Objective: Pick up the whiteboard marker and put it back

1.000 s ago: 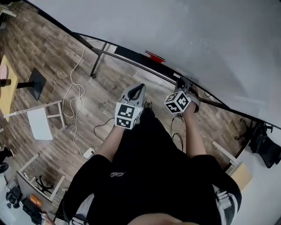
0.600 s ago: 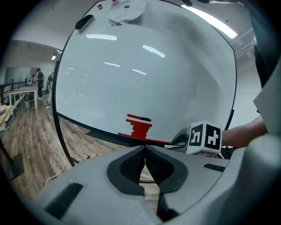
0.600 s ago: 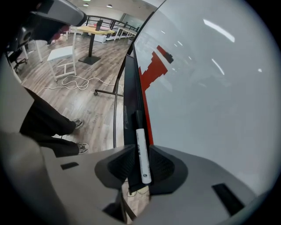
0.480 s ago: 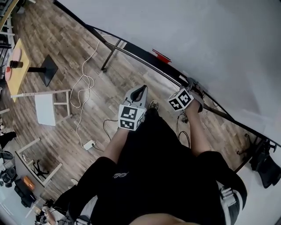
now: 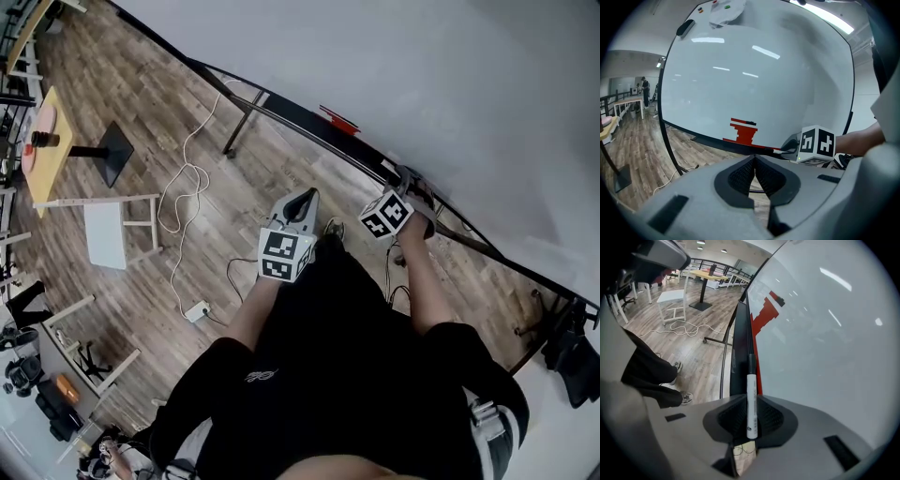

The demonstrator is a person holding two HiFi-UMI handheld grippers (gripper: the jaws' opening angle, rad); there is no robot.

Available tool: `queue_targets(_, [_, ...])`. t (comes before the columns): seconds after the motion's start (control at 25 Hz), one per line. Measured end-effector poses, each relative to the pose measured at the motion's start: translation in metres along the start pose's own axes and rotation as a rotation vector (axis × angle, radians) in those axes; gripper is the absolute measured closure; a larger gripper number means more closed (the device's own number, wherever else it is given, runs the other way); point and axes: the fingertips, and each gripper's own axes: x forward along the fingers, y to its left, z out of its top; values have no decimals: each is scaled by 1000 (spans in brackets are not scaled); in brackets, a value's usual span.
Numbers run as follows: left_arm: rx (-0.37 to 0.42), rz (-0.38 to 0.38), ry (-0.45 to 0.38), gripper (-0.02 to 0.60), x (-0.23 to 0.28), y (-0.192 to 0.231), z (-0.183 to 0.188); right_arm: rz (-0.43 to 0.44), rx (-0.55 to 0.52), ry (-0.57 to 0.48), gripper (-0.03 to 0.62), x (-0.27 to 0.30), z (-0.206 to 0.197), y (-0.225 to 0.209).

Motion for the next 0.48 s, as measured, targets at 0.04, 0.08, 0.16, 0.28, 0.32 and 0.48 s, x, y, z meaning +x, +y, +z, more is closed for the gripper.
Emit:
queue_targets(0.04, [5,-4,-1,574,1,-2,1,-2,3,-14,536,-3,0,-1])
queue_targets(0.08, [11,-9,-2,574,1,-4,2,-5,8,-27,536,-6,-1,-1])
queue_targets(0.16, [19,-18,-2,574,3,-9,4,-13,26,-55,536,-14,-1,-4])
queue_targets(0.28, [33,-38,-5,574,6,-17,9,-33,74,-122,536,-33,2,-8])
queue_targets(0.32, [40,-48,-7,574,7,-21,12,-39,101,-155,536,-42,4,-10])
queue_targets(0.48, [84,-101,-26,574,18,-41,23,-69,232,-317,536,-78,16,-18])
